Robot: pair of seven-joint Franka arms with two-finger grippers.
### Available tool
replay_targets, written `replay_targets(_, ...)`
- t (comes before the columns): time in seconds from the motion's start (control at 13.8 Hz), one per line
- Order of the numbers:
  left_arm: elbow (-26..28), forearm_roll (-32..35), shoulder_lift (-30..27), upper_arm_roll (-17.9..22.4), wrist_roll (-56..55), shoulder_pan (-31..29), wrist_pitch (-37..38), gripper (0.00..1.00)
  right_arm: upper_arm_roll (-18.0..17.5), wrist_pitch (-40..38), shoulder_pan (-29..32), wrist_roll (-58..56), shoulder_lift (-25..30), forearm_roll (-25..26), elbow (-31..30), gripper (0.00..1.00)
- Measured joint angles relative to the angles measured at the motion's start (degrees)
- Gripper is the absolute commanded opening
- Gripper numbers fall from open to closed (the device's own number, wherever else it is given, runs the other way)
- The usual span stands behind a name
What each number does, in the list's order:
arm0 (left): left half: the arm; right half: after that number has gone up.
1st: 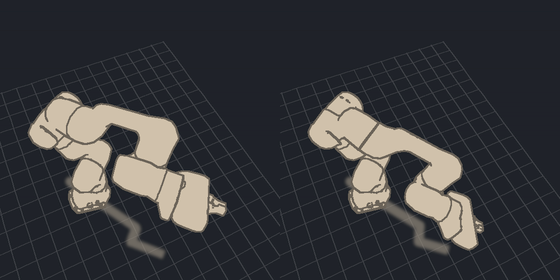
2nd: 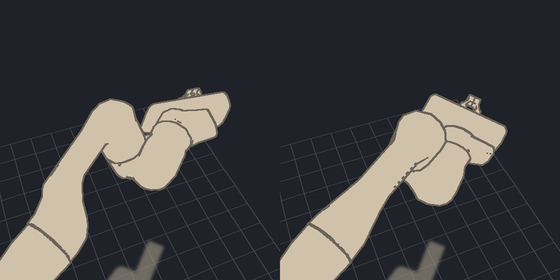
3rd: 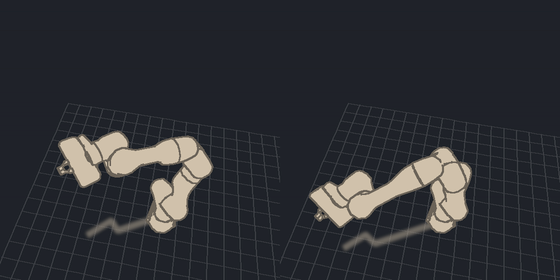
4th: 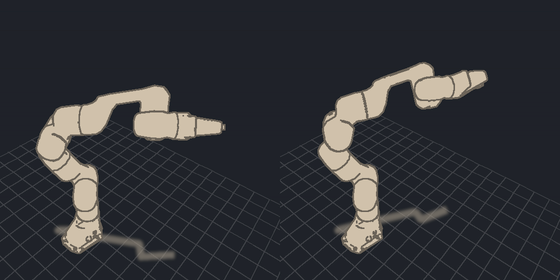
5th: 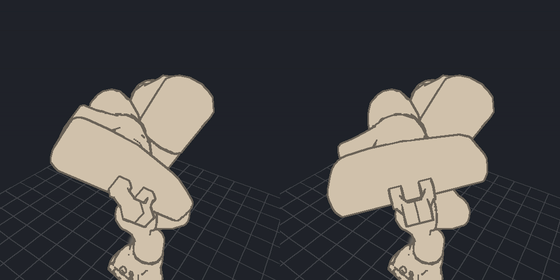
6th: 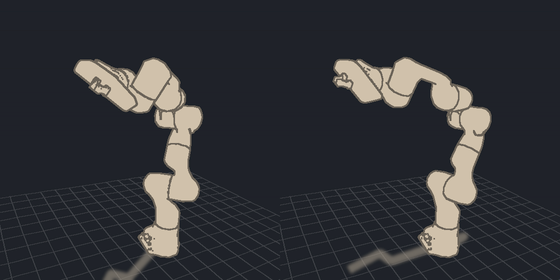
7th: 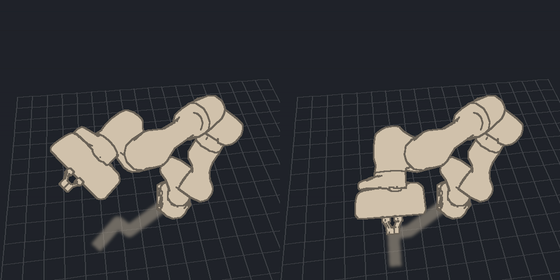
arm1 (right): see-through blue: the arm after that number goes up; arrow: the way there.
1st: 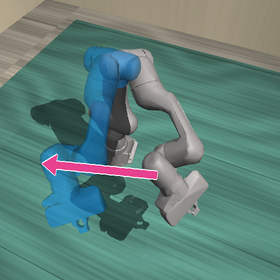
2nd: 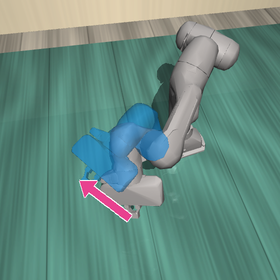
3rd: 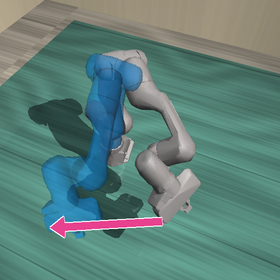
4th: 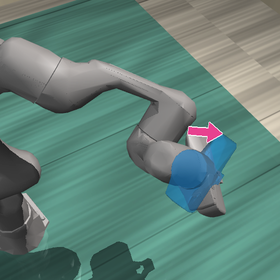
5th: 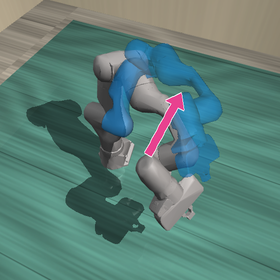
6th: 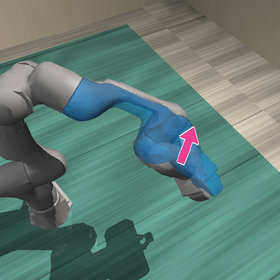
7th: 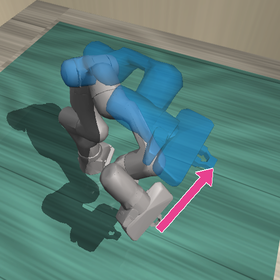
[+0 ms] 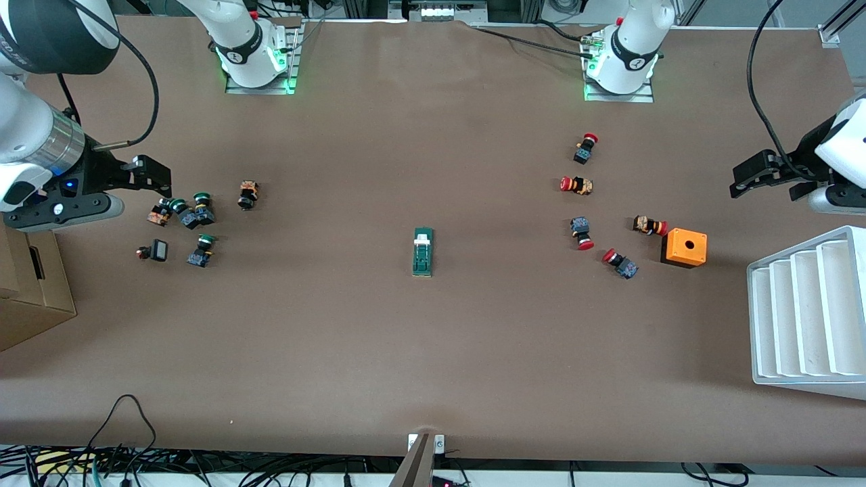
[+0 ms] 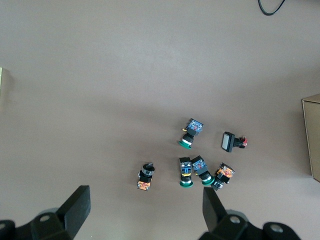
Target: Close load switch with both arms
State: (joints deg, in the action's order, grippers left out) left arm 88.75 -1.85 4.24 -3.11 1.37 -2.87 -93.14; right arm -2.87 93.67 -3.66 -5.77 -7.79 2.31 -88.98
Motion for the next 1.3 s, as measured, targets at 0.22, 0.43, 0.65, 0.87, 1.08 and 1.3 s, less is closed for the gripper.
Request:
replay_targets(0.22, 0.04, -2.09, 0.00, -0.06, -0.01, 0.02, 0.00, 1.00, 0.12, 0.00, 0.00, 0.00, 0.00, 0.00, 0.04, 0.99)
replay_targets(0.43, 0.22, -3.88, 0.01, -0.24, -0.20, 0.38, 0.00, 1.00, 0.31, 0.00, 0.04, -0.02, 0.00, 0.00, 0.14, 0.99)
replay_targets(0.65, 0.27, -4.52, 0.02, -3.14, -4.18, 0.75, 0.00, 1.00, 0.35, 0.00, 0.04, -0.03, 0.00, 0.00, 0.30, 0.99)
replay_targets(0.87, 0.28, -4.75, 0.02, -10.02, -13.44, 1.26, -0.32, 1.00, 0.39, -0.01, 0.04, -0.05, 0.00, 0.00, 0.56, 0.99)
replay_targets(1.08, 0.81, -4.79, 0.15, -18.71, -26.34, 1.65, -3.93, 1.00, 0.42, -0.01, 0.05, -0.14, 0.00, 0.01, 0.60, 0.99)
replay_targets(1.3, 4.90, -4.65, 0.57, -27.07, -37.34, 1.91, -13.46, 1.00, 0.44, -0.04, 0.06, -0.14, 0.13, 0.01, 0.71, 0.99)
